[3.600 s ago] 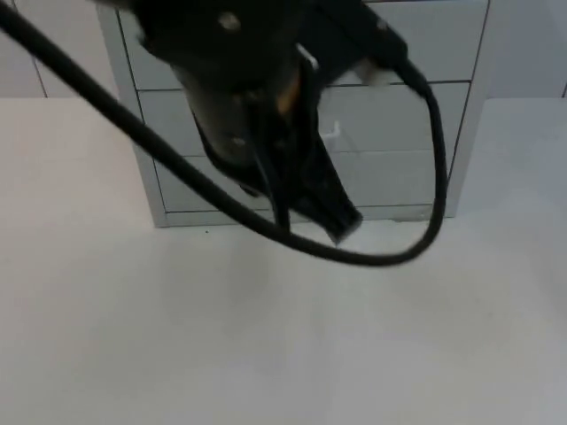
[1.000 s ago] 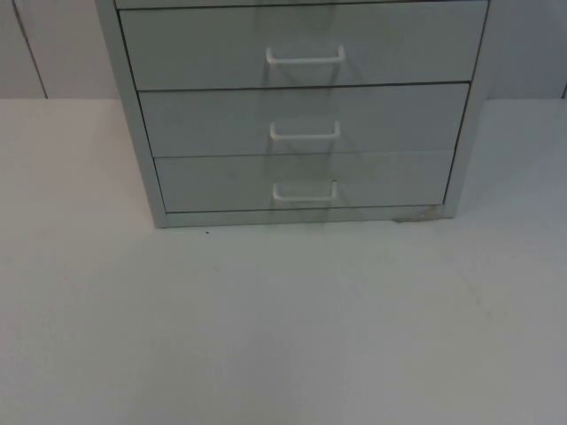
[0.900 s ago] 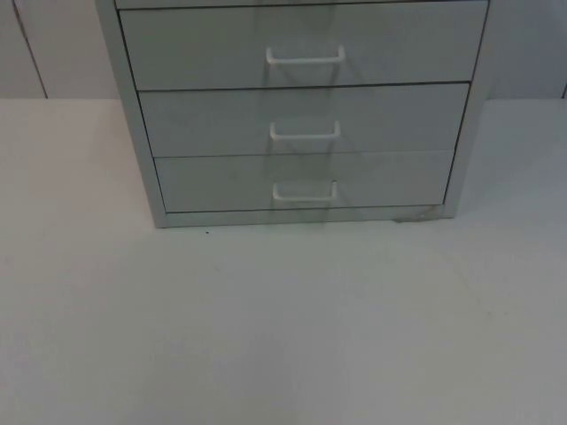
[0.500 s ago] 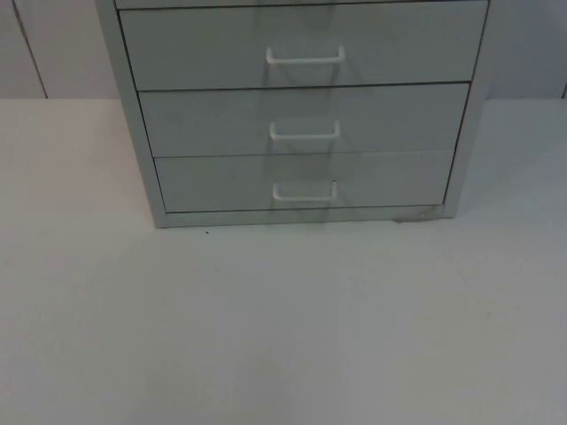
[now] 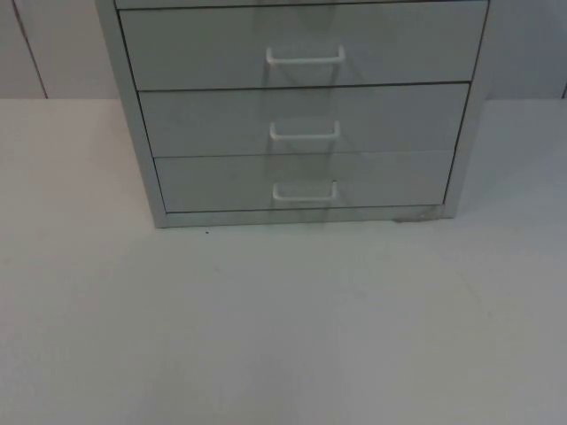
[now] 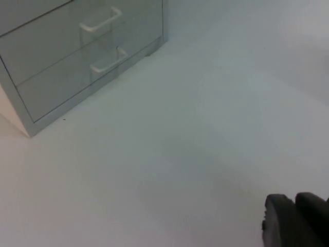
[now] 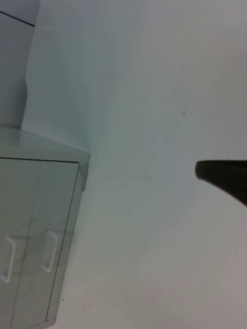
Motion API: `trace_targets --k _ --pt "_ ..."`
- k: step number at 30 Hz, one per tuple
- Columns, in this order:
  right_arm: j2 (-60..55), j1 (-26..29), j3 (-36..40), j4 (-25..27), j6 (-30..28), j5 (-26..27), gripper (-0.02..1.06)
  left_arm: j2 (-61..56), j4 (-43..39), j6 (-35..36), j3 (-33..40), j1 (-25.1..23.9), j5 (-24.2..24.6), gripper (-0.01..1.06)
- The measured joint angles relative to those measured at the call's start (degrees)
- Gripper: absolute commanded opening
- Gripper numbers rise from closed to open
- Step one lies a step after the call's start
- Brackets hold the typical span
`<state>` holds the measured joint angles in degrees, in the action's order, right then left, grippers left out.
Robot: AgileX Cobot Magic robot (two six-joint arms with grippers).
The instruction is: Open the drawer with the left hand, place the block into the drawer with the right hand, then close the drawer with the left hand.
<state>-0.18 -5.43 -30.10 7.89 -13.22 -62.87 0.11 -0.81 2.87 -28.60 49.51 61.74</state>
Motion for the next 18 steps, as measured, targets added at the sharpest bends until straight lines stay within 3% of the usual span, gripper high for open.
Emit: trace_targets --k 2,3,5,6,7,18 --pt "0.00 0.00 0.00 0.00 0.00 0.00 0.95 0.00 0.00 0.00 0.00 0.00 0.00 0.49" --pt "0.00 0.00 0.00 0.00 0.00 0.00 0.95 0.00 0.00 0.00 0.00 0.00 0.00 0.49" --pt "0.00 0.00 0.00 0.00 0.00 0.00 1.05 0.00 0.00 0.00 0.00 0.00 0.00 0.80" --pt "0.00 0.00 0.00 0.00 0.52 0.00 1.05 0.00 0.04 0.00 0.00 0.00 0.00 0.96" --pt "0.00 0.00 0.00 0.00 0.52 0.00 1.05 0.00 0.04 0.00 0.00 0.00 0.00 1.05" --pt "0.00 0.00 0.00 -2.79 5.86 0.00 1.05 0.00 0.14 0.00 0.00 0.00 0.00 1.05"
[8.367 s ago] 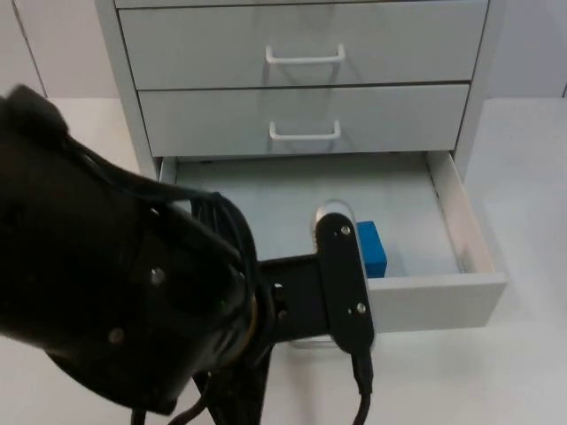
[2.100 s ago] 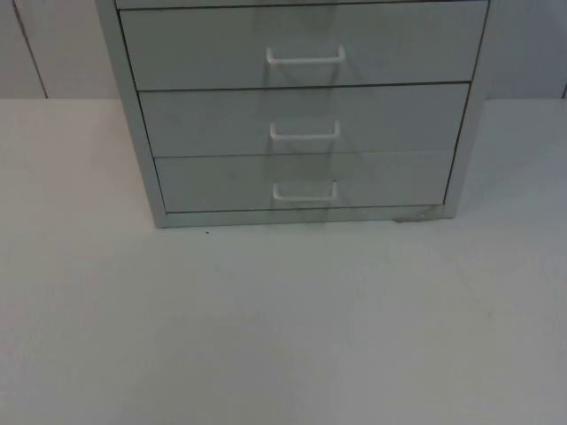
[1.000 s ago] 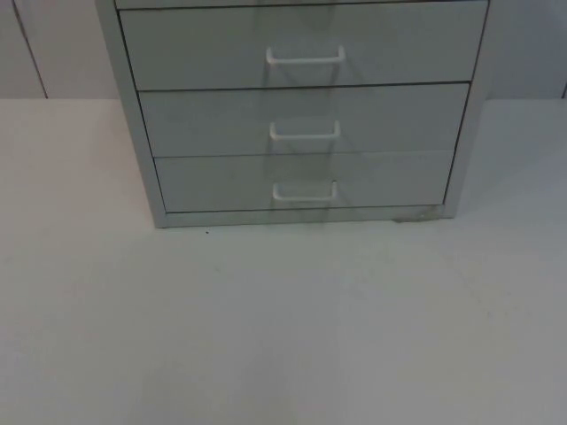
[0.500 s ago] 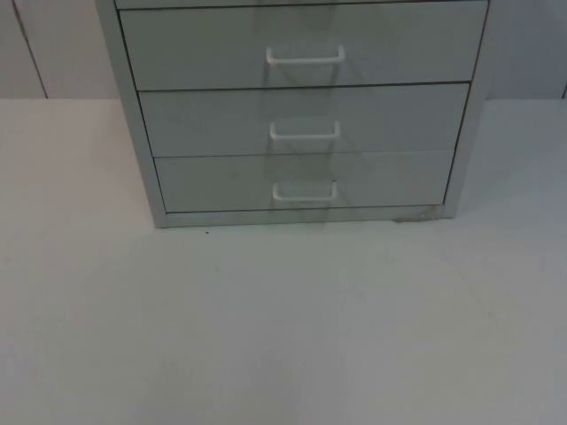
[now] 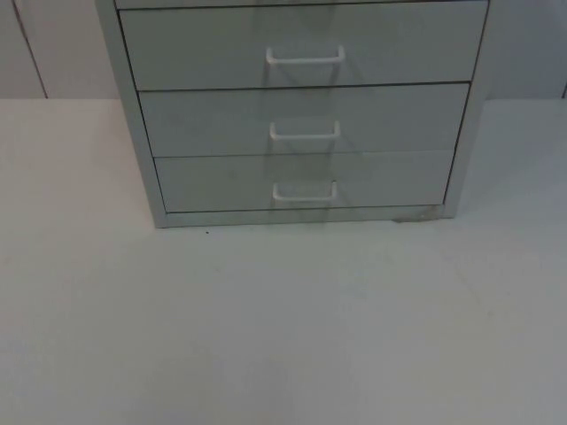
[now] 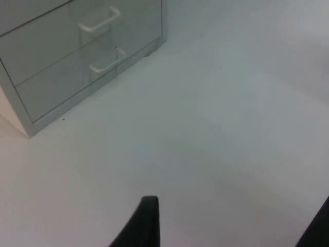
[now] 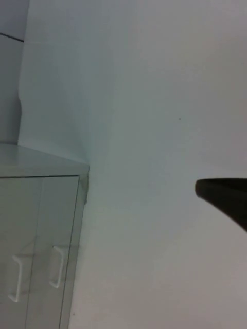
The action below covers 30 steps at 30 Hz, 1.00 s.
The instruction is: Open the drawer with the left hand, place the block into the drawer with the right hand, then close the drawer with the left hand.
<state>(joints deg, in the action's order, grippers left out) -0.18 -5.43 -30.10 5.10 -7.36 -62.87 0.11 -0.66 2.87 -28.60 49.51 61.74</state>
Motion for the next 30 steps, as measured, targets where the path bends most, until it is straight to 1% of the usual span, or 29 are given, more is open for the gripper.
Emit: trace_targets --k 4,8,30 --pt "0.00 0.00 0.00 -2.73 3.31 0.12 1.05 0.00 0.00 0.00 0.00 0.00 0.00 1.05" --pt "0.00 0.00 0.00 -3.35 4.51 0.12 1.05 0.00 0.00 0.00 0.00 0.00 0.00 1.05" --pt "0.00 0.00 0.00 -3.55 4.97 0.24 1.05 0.00 0.66 0.00 0.00 0.00 0.00 1.05"
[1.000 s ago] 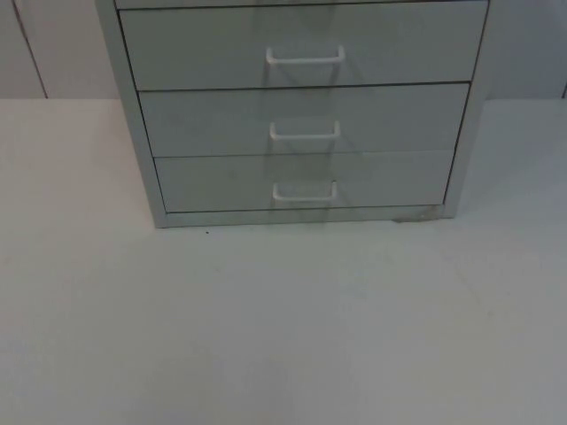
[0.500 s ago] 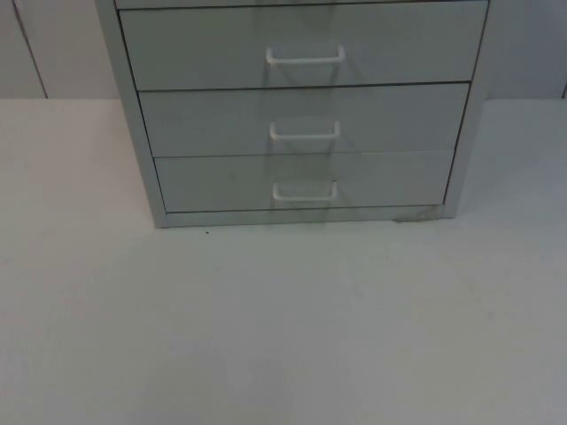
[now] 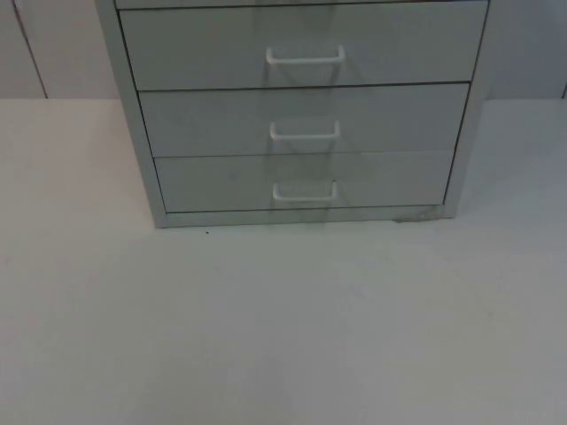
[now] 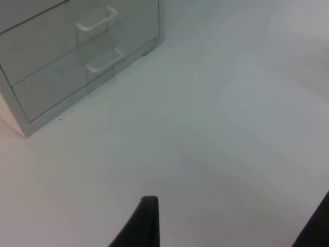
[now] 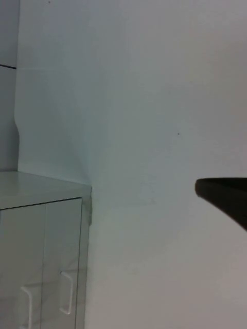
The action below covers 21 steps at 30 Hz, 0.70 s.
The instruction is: Open the drawer with the left hand, place the block into the drawer with the right hand, then close the drawer with the left hand.
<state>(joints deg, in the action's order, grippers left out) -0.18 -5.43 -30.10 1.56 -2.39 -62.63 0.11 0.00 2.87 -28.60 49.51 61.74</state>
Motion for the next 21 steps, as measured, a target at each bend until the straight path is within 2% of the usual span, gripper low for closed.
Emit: trace_targets --k 11,21 --pt "0.00 0.12 0.00 0.00 0.00 0.00 1.05 0.00 0.00 0.00 0.00 0.00 0.00 1.05" --pt "0.00 9.20 0.00 0.00 0.00 0.00 1.05 0.00 0.00 0.00 0.00 0.00 0.00 1.05"
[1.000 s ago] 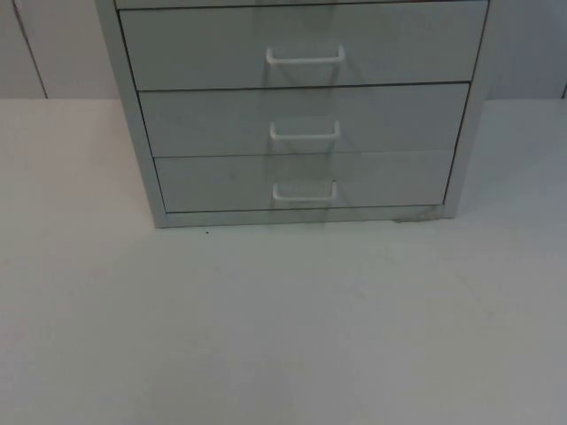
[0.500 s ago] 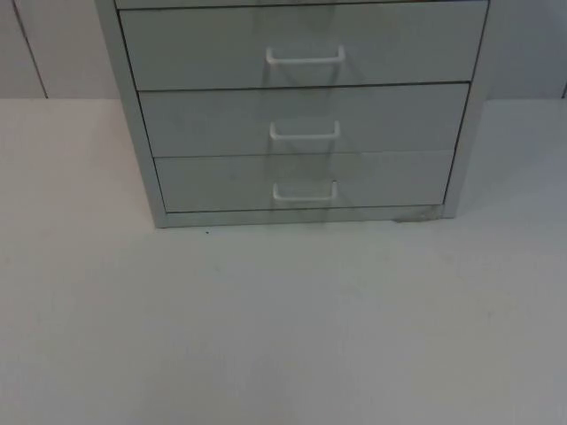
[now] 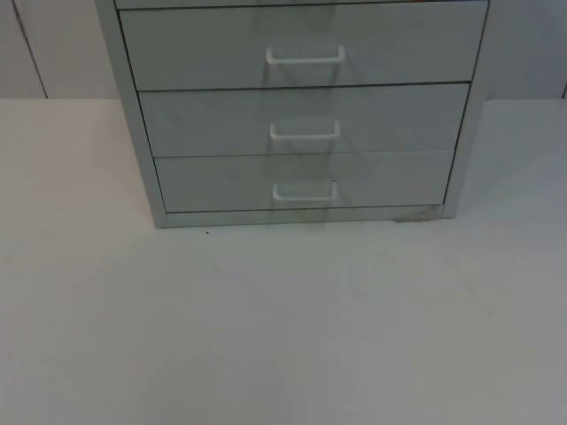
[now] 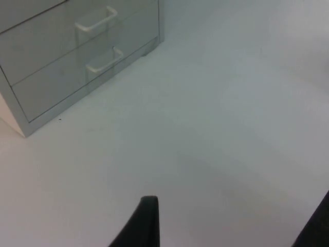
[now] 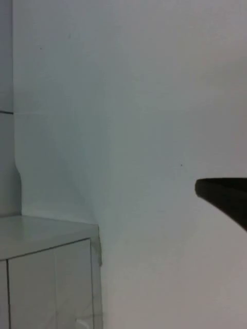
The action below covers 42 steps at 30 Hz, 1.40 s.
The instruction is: Open the drawer with the left hand, place the block into the drawer with the right hand, then close the drawer with the left hand.
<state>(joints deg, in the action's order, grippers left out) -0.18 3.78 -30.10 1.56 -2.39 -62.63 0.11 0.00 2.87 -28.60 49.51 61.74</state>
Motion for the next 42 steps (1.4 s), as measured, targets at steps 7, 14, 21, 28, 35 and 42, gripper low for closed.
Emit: trace_targets --k 7,14,21,28,35,42 --pt "0.00 2.66 0.00 0.00 0.00 0.11 1.05 0.00 0.00 0.00 0.00 0.00 0.00 1.05" --pt "0.00 2.66 0.00 0.00 0.00 0.11 1.05 0.00 0.00 0.00 0.00 0.00 0.00 1.05" --pt "0.00 0.83 0.00 0.00 0.00 0.11 1.05 0.00 0.00 0.00 0.00 0.00 0.00 1.05" --pt "0.00 -3.78 0.00 0.18 0.00 0.11 1.05 0.00 0.00 -0.03 0.00 -3.76 0.00 1.05" --pt "0.00 -3.16 0.00 0.18 0.00 0.11 1.05 0.00 0.00 -0.03 0.00 -13.66 0.00 1.05" --pt "0.00 -3.16 0.00 0.18 0.00 0.11 1.05 0.00 0.00 -0.03 0.00 -24.09 0.00 1.05"
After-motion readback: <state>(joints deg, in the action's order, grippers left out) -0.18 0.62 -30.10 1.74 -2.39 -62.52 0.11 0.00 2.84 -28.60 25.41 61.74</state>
